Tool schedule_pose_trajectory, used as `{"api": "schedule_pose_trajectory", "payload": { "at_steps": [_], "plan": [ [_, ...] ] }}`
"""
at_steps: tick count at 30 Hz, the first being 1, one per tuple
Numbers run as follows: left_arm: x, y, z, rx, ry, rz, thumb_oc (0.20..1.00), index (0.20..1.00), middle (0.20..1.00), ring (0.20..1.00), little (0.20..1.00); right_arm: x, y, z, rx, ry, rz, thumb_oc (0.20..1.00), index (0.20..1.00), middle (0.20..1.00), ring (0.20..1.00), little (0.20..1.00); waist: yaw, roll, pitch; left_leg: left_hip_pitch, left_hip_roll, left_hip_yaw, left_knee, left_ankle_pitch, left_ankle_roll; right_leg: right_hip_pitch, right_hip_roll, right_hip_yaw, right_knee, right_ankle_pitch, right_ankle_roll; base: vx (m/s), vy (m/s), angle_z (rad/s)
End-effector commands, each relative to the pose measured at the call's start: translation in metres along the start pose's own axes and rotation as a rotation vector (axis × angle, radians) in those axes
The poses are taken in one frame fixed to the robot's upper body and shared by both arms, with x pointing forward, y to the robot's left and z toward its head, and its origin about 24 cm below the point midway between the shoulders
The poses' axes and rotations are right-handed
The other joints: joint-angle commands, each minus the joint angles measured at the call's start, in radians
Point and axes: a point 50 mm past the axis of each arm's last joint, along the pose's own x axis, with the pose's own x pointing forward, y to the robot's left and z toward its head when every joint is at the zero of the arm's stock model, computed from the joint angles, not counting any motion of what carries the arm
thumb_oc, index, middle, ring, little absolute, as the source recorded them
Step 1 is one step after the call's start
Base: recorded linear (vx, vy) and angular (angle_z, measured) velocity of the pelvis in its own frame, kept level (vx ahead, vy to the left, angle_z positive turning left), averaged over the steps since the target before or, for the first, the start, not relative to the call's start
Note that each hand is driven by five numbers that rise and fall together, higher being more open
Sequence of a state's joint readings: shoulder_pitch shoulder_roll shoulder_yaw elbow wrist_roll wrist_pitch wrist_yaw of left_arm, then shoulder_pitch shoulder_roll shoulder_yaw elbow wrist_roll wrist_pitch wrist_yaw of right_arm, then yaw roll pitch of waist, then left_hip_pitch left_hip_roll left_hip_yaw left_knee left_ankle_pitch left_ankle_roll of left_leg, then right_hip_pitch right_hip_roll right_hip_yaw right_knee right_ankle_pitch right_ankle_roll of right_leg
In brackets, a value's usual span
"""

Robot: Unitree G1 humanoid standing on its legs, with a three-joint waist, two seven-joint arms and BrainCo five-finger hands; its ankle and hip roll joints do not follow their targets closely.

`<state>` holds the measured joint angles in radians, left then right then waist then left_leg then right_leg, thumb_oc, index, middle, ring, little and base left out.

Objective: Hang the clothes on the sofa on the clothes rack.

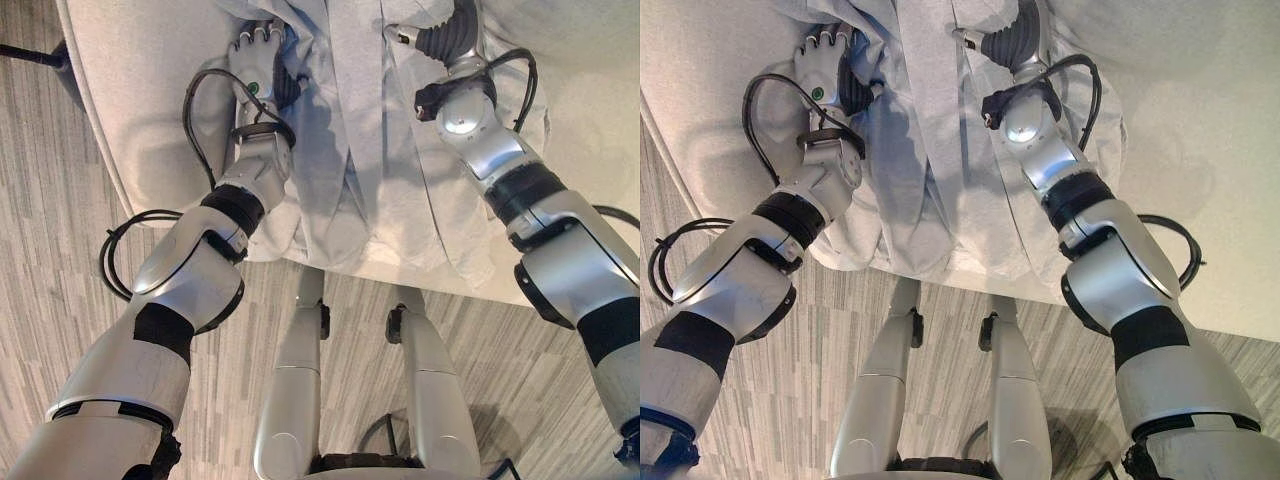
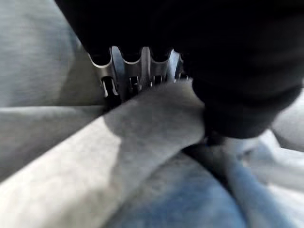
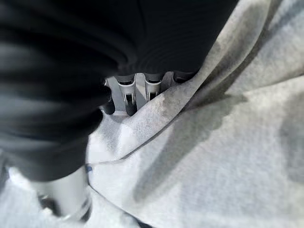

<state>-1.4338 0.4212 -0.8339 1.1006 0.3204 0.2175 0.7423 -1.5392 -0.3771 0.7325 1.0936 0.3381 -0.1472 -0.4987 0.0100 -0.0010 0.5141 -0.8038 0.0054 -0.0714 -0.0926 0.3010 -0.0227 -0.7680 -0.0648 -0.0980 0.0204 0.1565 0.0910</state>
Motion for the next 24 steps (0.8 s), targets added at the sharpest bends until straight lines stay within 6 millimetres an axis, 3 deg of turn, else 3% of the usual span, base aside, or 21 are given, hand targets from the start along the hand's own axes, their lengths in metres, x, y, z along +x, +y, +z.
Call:
{"api": "schedule_pose_trajectory", "payload": {
  "at_steps": [1, 6, 11, 14, 20, 24],
  "plan": [
    [0.028, 0.032, -0.018, 0.045, 0.079, 0.088, 0.200, 0.200, 0.200, 0.200, 0.200, -0.025, 0.019, -0.057, 0.050, 0.266, 0.111, 0.200, 0.200, 0.200, 0.200, 0.200, 0.028, -0.024, 0.006, 0.022, -0.010, -0.044, 0.005, -0.101, -0.065, 0.021, -0.037, 0.068, -0.108, 0.055, 0.099, 0.00, 0.054, -0.02],
    [0.030, 0.038, -0.032, 0.072, 0.106, 0.103, 0.200, 0.200, 0.200, 0.200, 0.200, -0.028, 0.017, -0.062, 0.092, 0.275, 0.095, 0.200, 0.200, 0.200, 0.200, 0.200, 0.030, -0.028, 0.005, 0.014, -0.015, -0.043, 0.005, -0.099, -0.064, 0.012, -0.036, 0.073, -0.108, 0.057, 0.102, 0.00, 0.045, -0.02],
    [0.026, 0.045, -0.051, 0.031, 0.141, 0.176, 0.200, 0.200, 0.200, 0.200, 0.200, -0.034, 0.012, -0.052, 0.158, 0.139, 0.077, 0.200, 0.200, 0.200, 0.200, 0.200, 0.028, -0.038, 0.001, 0.055, -0.016, -0.040, 0.005, -0.112, -0.060, 0.048, -0.036, 0.079, -0.108, 0.052, 0.098, 0.00, 0.014, 0.00],
    [0.018, 0.051, -0.068, -0.016, 0.169, 0.241, 0.200, 0.200, 0.200, 0.200, 0.200, -0.040, 0.003, -0.045, 0.099, 0.027, 0.063, 0.200, 0.200, 0.200, 0.200, 0.200, 0.029, -0.040, -0.006, 0.089, -0.018, -0.038, 0.005, -0.117, -0.058, 0.080, -0.036, 0.080, -0.108, 0.048, 0.095, 0.00, -0.018, -0.01],
    [-0.028, 0.055, -0.110, -0.128, 0.240, 0.391, 0.200, 0.200, 0.200, 0.200, 0.200, -0.072, -0.026, -0.034, 0.080, -0.206, -0.007, 0.200, 0.200, 0.200, 0.200, 0.200, 0.045, -0.038, -0.046, 0.264, -0.004, -0.016, 0.005, -0.163, -0.071, 0.261, -0.031, 0.064, -0.100, 0.003, 0.080, -0.01, -0.096, -0.02],
    [-0.063, 0.049, -0.129, -0.137, 0.260, 0.382, 0.200, 0.200, 0.200, 0.200, 0.200, -0.095, -0.048, -0.044, 0.007, -0.246, -0.060, 0.200, 0.200, 0.200, 0.200, 0.200, 0.050, -0.033, -0.099, 0.365, 0.004, -0.005, 0.005, -0.182, -0.079, 0.368, -0.035, 0.045, -0.098, -0.018, 0.071, 0.03, -0.118, 0.03]
  ]
}}
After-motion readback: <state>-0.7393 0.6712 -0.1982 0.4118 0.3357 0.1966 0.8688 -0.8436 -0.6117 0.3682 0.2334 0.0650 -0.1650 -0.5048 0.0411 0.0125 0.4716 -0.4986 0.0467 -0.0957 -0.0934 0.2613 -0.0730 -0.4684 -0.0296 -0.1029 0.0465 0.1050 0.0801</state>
